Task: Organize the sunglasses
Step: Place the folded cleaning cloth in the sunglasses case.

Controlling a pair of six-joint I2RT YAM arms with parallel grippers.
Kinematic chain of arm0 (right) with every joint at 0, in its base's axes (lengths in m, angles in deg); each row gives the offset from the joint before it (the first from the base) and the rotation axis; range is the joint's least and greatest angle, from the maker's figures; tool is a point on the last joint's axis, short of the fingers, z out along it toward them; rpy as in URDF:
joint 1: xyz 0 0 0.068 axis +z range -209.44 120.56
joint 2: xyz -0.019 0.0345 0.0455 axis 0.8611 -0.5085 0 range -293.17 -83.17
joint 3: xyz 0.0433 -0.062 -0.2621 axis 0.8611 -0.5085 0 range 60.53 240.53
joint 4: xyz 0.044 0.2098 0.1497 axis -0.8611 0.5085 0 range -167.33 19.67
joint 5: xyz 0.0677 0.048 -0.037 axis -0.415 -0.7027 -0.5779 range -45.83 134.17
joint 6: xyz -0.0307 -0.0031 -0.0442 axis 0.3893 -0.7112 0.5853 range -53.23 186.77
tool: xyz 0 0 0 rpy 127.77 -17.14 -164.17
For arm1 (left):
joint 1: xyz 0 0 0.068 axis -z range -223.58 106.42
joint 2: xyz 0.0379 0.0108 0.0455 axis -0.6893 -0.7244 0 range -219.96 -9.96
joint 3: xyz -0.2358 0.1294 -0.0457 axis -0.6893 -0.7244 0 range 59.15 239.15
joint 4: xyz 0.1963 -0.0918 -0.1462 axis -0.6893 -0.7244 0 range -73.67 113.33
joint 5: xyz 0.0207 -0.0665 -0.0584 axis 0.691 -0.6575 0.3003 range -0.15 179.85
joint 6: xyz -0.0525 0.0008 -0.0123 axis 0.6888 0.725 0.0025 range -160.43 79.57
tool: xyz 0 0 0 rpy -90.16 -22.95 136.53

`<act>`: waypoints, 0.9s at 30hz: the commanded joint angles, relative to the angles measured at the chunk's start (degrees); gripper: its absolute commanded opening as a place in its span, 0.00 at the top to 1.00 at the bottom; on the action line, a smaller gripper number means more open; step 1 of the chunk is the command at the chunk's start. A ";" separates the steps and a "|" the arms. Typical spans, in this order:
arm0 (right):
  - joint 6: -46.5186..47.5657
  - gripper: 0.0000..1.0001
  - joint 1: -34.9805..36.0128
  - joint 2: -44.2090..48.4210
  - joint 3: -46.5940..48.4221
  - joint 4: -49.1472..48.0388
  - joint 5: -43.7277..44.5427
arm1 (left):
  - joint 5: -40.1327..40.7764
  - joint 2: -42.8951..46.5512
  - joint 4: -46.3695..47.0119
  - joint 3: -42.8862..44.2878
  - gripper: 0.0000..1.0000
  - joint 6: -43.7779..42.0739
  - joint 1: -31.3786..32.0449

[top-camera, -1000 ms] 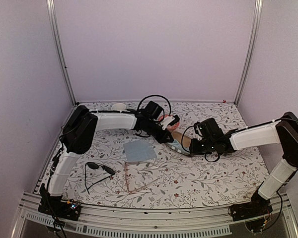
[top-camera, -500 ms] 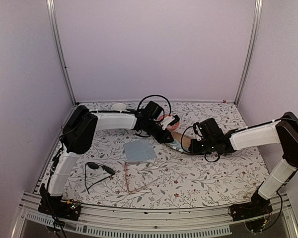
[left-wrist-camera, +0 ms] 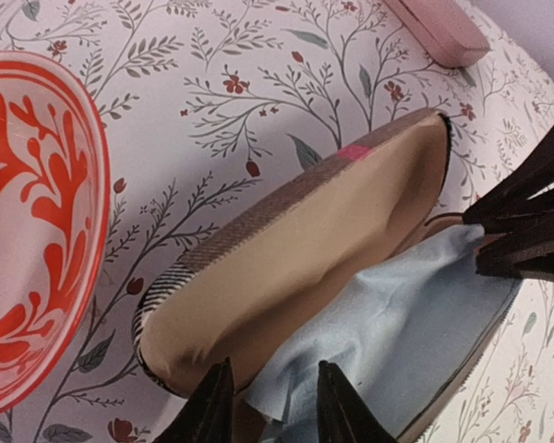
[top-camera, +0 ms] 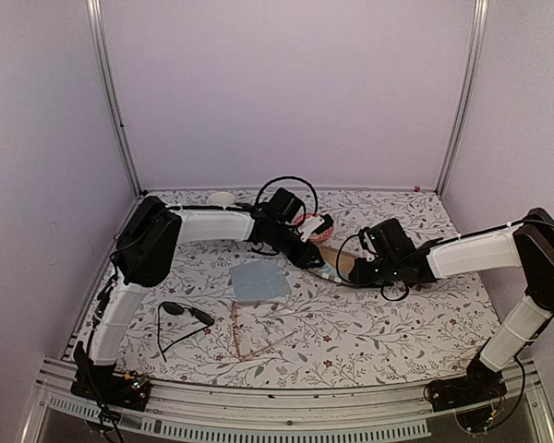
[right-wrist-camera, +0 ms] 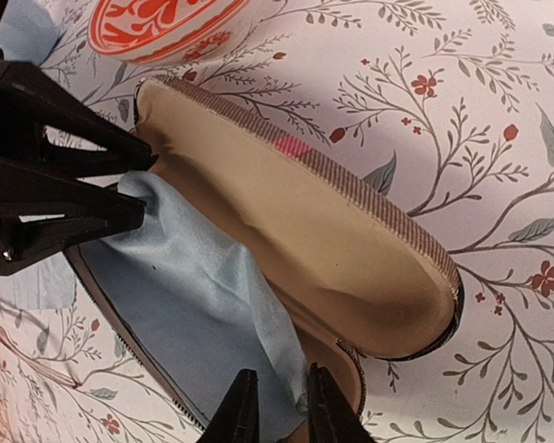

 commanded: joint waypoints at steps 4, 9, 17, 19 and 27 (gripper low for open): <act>0.43 0.74 -0.40 2.94 0.75 1.68 2.02 | 2.53 3.54 -1.32 -0.62 0.63 -0.51 0.34; 0.51 0.70 -0.36 4.72 0.17 2.14 2.50 | 3.54 5.19 -0.42 -2.40 0.59 -0.08 0.67; -1.07 0.68 -0.10 6.15 -2.95 1.32 1.68 | 3.99 8.19 3.01 -9.09 0.59 1.22 1.23; -1.68 0.69 0.15 6.14 -3.78 0.99 1.29 | 3.97 8.57 3.67 -10.94 0.59 1.67 1.43; -3.63 0.70 1.49 5.65 -5.72 -0.42 0.59 | 3.82 9.76 6.13 -15.53 0.60 2.98 2.40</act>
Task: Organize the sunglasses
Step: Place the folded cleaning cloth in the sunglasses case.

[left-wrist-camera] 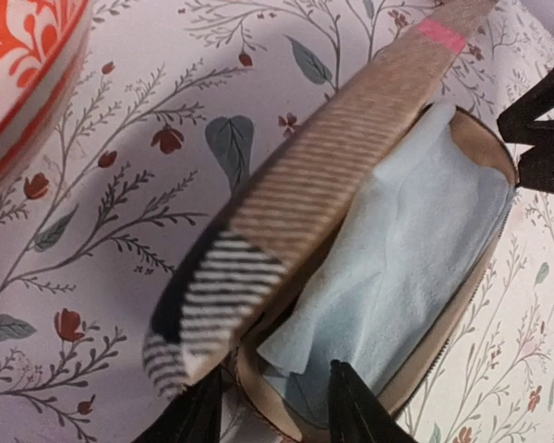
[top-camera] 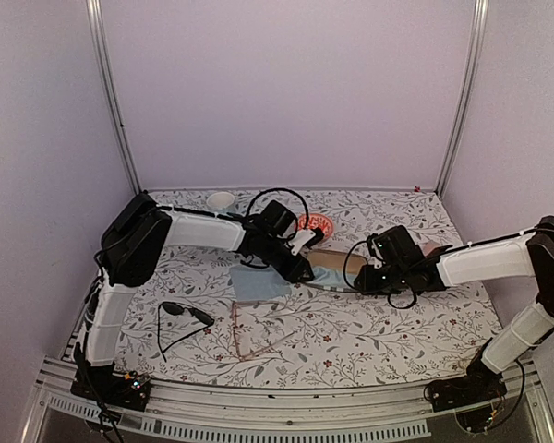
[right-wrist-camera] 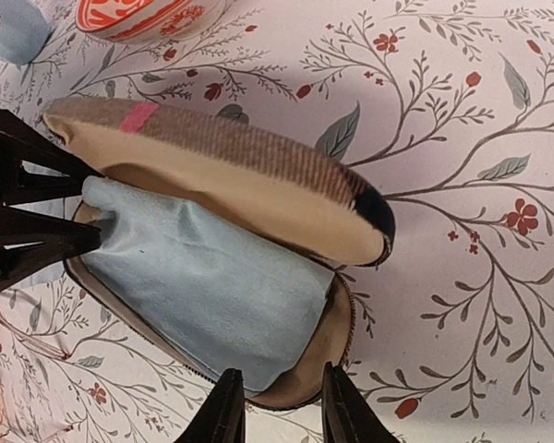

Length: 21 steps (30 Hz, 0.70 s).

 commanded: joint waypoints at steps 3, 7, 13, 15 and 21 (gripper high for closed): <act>-1.95 0.70 1.04 0.76 -1.25 -1.67 -0.41 | 0.09 3.16 2.79 -3.04 0.60 1.38 1.33; -2.30 0.71 1.22 0.72 -1.83 -1.69 -0.13 | 0.68 4.54 4.40 -5.41 0.60 2.27 1.61; -2.61 0.76 1.22 0.02 -2.62 -2.24 0.33 | 1.86 7.05 7.98 -9.33 0.59 4.28 2.01; -2.70 0.77 1.22 -0.58 -2.62 -2.38 0.49 | 2.47 7.75 8.88 -10.15 0.60 4.84 2.08; -2.81 0.79 1.22 -1.60 -2.59 -3.33 0.38 | 3.04 8.65 10.80 -11.44 0.59 5.37 2.34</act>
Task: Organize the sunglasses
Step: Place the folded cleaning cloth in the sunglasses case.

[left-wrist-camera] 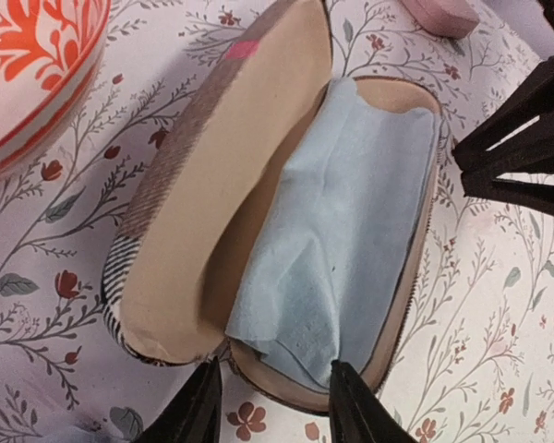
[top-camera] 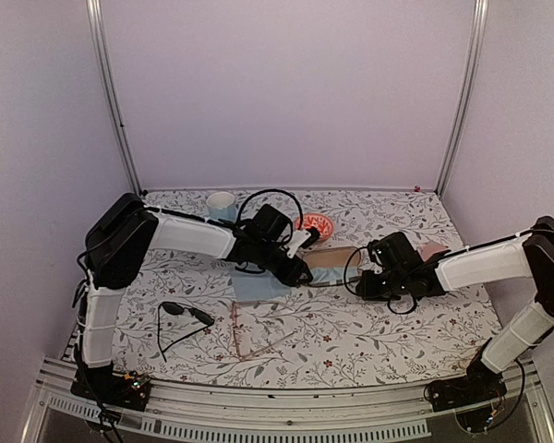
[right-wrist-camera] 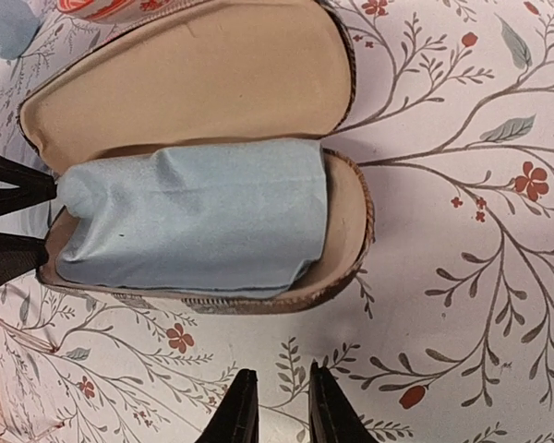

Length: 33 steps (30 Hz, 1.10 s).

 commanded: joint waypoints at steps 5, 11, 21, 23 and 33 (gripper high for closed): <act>-0.49 0.80 0.38 -1.10 -0.63 -2.59 -0.95 | 0.96 1.55 2.76 -0.53 0.59 0.82 0.86; -0.67 0.79 0.42 1.51 -0.91 -3.72 -2.03 | 1.59 1.68 2.76 -0.42 0.59 0.52 0.86; 0.84 0.74 -1.34 3.76 3.64 -2.14 -0.78 | 3.61 3.84 2.41 -0.66 0.59 -0.53 0.81; 1.53 0.72 -1.92 3.13 4.98 -1.89 -0.43 | 3.96 4.28 2.41 -0.66 0.59 -0.67 0.75; 5.73 0.71 -2.97 -4.63 13.15 0.33 2.41 | 4.73 4.52 2.33 0.08 0.59 -1.46 0.54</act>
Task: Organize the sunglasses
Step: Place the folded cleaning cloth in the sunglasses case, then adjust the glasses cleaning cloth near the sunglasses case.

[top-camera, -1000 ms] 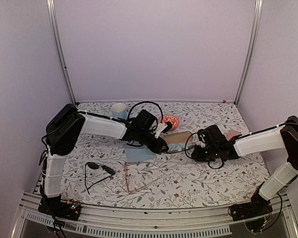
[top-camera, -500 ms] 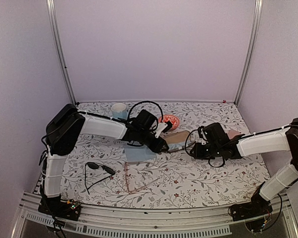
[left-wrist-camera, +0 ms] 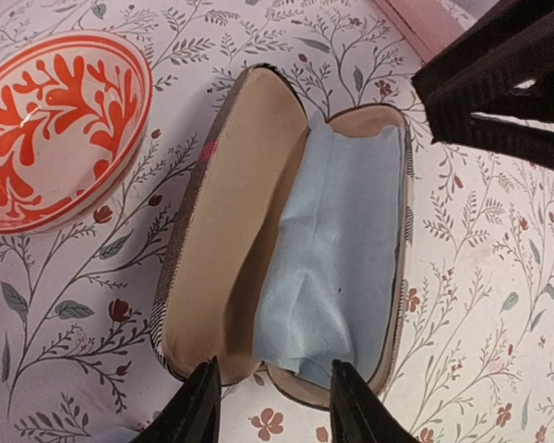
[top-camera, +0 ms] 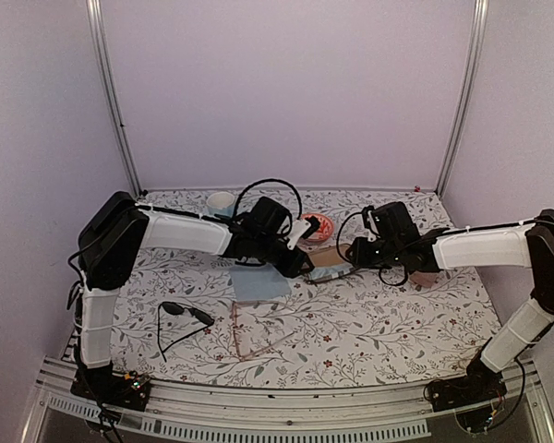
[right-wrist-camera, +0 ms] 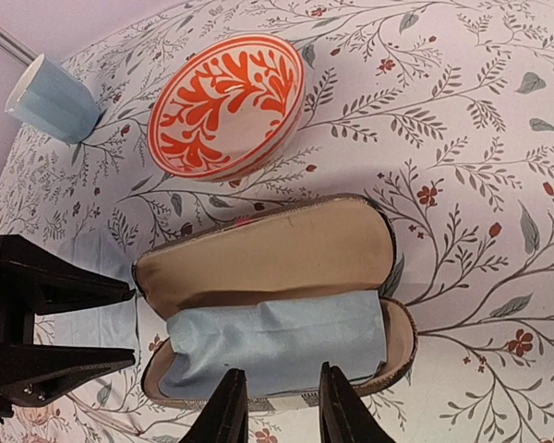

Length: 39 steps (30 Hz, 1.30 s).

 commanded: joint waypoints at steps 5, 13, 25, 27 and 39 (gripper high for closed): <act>3.09 0.72 -0.46 -5.73 2.87 1.97 1.12 | -0.21 1.38 0.42 1.28 0.59 -1.07 0.17; 1.18 0.74 -0.39 -4.91 -2.23 -0.42 -0.89 | -4.81 0.81 3.11 2.20 0.59 1.37 0.73; -1.15 0.74 -0.45 -3.07 -7.46 -4.01 -2.38 | -12.89 0.02 10.23 -0.66 0.62 5.84 4.41; -1.34 0.74 -0.46 -3.12 -7.75 -4.28 -2.47 | -12.81 -0.26 10.71 -0.94 0.62 6.02 4.86; -2.08 0.75 -0.46 -2.34 -8.83 -5.04 -2.80 | -10.60 -3.20 10.36 -1.32 0.63 2.43 5.17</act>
